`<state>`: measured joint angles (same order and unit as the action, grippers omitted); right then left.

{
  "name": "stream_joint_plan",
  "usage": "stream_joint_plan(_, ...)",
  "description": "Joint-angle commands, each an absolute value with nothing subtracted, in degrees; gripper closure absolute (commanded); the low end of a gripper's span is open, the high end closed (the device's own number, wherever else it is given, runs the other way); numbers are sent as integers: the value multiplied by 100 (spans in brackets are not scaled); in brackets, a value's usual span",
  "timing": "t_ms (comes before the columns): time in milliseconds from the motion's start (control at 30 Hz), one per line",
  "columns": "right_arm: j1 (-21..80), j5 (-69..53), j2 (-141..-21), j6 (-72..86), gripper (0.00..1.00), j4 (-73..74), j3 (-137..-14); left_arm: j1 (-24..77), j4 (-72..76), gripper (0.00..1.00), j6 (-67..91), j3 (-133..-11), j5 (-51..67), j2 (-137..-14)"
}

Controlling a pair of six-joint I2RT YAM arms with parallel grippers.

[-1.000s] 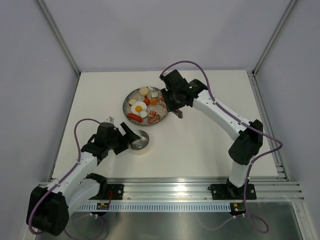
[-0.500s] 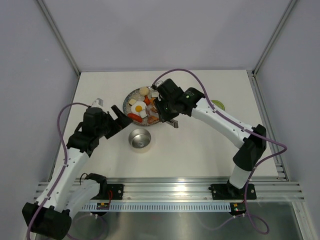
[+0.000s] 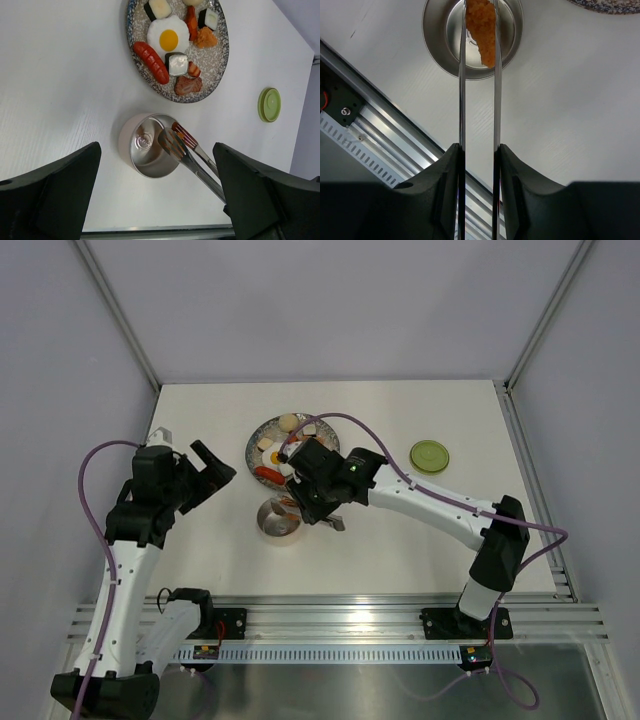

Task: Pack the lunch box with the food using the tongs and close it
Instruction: Place the fake food in the packing box, then pick up the fake food from the plate.

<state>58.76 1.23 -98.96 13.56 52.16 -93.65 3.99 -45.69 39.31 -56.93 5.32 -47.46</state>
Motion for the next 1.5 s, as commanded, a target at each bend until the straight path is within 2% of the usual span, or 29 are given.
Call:
stream_joint_plan(0,6038,26,-9782,1424,77,4922,-9422,369,-4632,1,3832,-5757,475,-4623)
stream_joint_plan(133,6108,26,-9922,1450,73,4896,-9404,369,-4649,1,3832,-5678,466,-4562)
stream_joint_plan(233,6143,26,-9984,1450,59,4896,-9439,369,-4641,1,3832,-5643,475,-4562)
stream_joint_plan(267,6144,26,-9993,1450,48,4887,-9457,369,-4641,1,3832,-5634,475,-4553)
stream_joint_plan(333,6161,35,-10011,1450,40,4904,-9510,369,-4632,1,3832,-5608,483,-4553)
stream_joint_plan(467,6161,96,-10028,1433,39,4913,-9597,369,-4641,1,3823,-5599,492,-4544)
stream_joint_plan(600,6152,175,-10028,1424,46,4931,-9694,369,-4641,1,3823,-5564,492,-4526)
stream_joint_plan(633,6152,219,-10002,1415,56,4931,-9712,369,-4632,1,3823,-5555,492,-4526)
stream_joint_plan(700,6152,342,-9976,1398,64,4922,-9782,369,-4632,1,3823,-5546,483,-4526)
stream_joint_plan(733,6152,386,-9958,1371,71,4922,-9817,369,-4623,1,3815,-5537,492,-4526)
stream_joint_plan(833,6152,650,-9949,1266,80,4992,-10036,369,-4614,1,3806,-5537,492,-4544)
stream_joint_plan(967,6047,1107,-9993,1160,81,5124,-10423,369,-4614,1,3788,-5537,483,-4544)
stream_joint_plan(1200,5064,818,-10221,976,81,5054,-10793,369,-4588,1,3735,-5520,510,-4579)
stream_joint_plan(1467,4175,536,-11214,791,80,5168,-11504,369,-4588,1,3674,-5546,554,-4667)
